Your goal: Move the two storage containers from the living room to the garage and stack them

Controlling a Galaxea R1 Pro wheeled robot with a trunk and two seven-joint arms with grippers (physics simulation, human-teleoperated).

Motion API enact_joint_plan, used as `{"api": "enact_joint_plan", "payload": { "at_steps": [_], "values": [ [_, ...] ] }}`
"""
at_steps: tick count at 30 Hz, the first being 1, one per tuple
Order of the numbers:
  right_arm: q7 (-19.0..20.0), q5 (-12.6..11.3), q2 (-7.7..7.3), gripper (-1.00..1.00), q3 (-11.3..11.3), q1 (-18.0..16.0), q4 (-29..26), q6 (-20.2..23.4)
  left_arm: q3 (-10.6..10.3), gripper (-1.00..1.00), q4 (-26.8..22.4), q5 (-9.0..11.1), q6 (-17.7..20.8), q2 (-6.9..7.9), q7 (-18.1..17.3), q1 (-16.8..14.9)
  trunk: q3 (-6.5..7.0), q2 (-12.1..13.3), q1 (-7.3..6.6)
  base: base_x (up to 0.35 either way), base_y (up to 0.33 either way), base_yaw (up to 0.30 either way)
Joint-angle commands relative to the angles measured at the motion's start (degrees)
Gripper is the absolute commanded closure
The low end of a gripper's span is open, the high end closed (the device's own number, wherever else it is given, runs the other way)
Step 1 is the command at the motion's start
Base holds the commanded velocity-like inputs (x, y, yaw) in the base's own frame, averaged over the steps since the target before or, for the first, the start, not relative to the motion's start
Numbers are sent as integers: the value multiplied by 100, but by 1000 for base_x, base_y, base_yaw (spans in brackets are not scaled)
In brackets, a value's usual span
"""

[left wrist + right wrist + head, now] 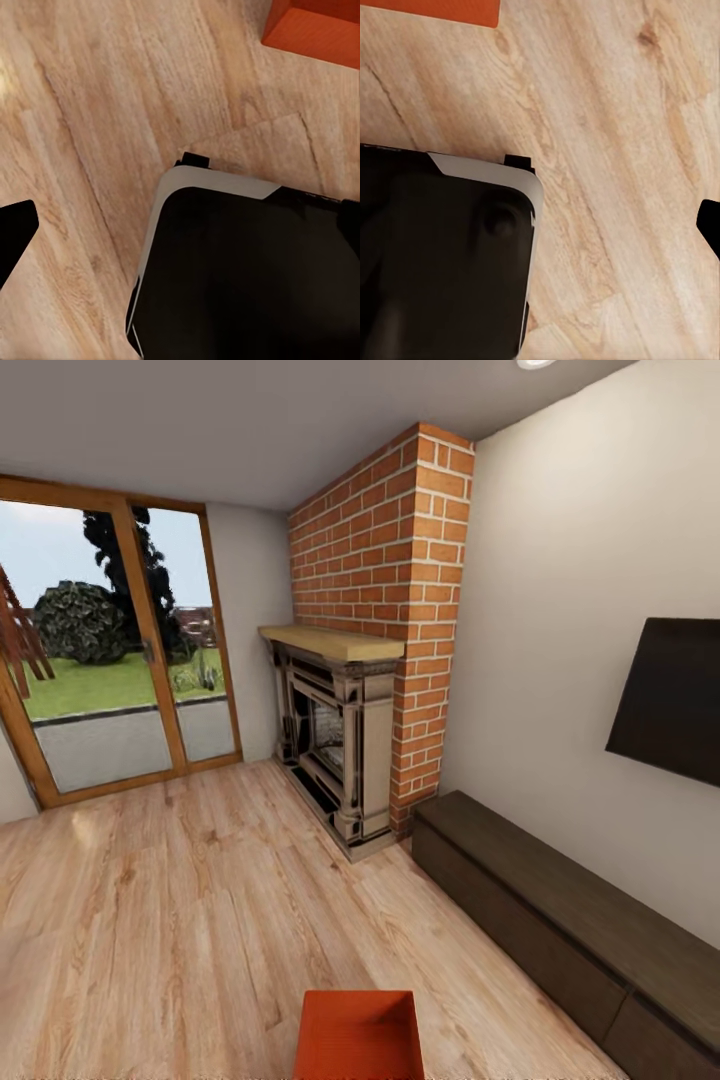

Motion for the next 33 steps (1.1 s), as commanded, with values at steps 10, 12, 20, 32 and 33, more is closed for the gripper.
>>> {"api": "enact_joint_plan", "payload": {
  "at_steps": [10, 12, 20, 32, 33],
  "values": [
    [-17, 41, -1, -100, -18, -6, 18, -30, -55, -100, 2, 39, -19, -2, 12, -2, -92, -5, 2, 0, 0, 0],
    [-17, 41, -1, -100, -16, -6, 18, -30, -61, -100, 2, 33, -22, -2, 11, -3, -110, -5, 2, 0, 0, 0],
    [-17, 56, 1, -100, -6, -6, 18, -49, -82, -100, -43, -7, -33, 2, 5, -2, -183, -5, 2, 0, 0, 0],
    [-13, 57, 0, -100, -4, -6, 18, -66, -84, -100, -46, -8, -32, 2, 5, -1, -292, -5, 2, 0, 0, 0],
    [-11, 57, 0, -100, -4, -6, 18, -66, -83, -100, -48, -8, -35, 2, 5, 0, -301, -5, 2, 0, 0, 0]
  ]
}}
